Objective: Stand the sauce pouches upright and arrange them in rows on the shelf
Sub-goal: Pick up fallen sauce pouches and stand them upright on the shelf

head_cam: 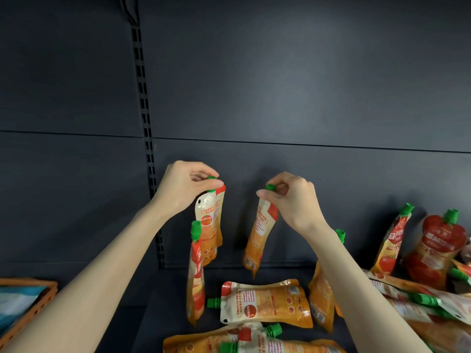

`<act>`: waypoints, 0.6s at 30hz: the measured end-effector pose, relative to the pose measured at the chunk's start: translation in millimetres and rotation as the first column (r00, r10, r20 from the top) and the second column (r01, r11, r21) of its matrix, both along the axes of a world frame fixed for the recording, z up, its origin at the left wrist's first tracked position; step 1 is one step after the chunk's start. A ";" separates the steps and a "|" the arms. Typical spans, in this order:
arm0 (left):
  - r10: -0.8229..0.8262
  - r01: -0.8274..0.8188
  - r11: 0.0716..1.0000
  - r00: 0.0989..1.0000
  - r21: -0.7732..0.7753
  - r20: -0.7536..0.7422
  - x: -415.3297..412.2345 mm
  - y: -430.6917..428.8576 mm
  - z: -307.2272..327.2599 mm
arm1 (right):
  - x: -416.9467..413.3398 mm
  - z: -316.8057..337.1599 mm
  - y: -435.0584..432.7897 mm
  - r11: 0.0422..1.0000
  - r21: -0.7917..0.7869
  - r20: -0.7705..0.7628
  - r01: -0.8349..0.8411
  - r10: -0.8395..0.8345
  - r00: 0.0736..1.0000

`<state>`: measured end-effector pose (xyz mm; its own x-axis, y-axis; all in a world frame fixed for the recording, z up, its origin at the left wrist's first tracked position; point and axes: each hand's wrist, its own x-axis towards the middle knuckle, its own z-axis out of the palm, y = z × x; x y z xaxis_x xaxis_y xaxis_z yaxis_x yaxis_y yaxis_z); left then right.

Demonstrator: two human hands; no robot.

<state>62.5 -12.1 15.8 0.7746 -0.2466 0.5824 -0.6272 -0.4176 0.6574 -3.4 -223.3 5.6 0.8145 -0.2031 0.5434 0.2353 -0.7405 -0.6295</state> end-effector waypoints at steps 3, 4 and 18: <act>0.007 -0.006 1.000 0.998 -0.021 0.062 -3.7 -13.1 11.5 | 0.1 3.8 -1.9 1.000 -0.012 -0.003 0.028 -0.028 1.000; 0.014 -0.012 1.000 0.997 -0.021 0.075 -4.0 -17.3 14.2 | 0.3 5.2 -3.2 0.999 -0.024 -0.008 0.047 -0.047 0.999; 0.211 -0.223 0.967 0.972 0.126 0.102 -4.3 -33.4 -33.6 | 11.4 -19.6 -1.3 0.941 -0.246 -0.115 0.232 -0.266 0.957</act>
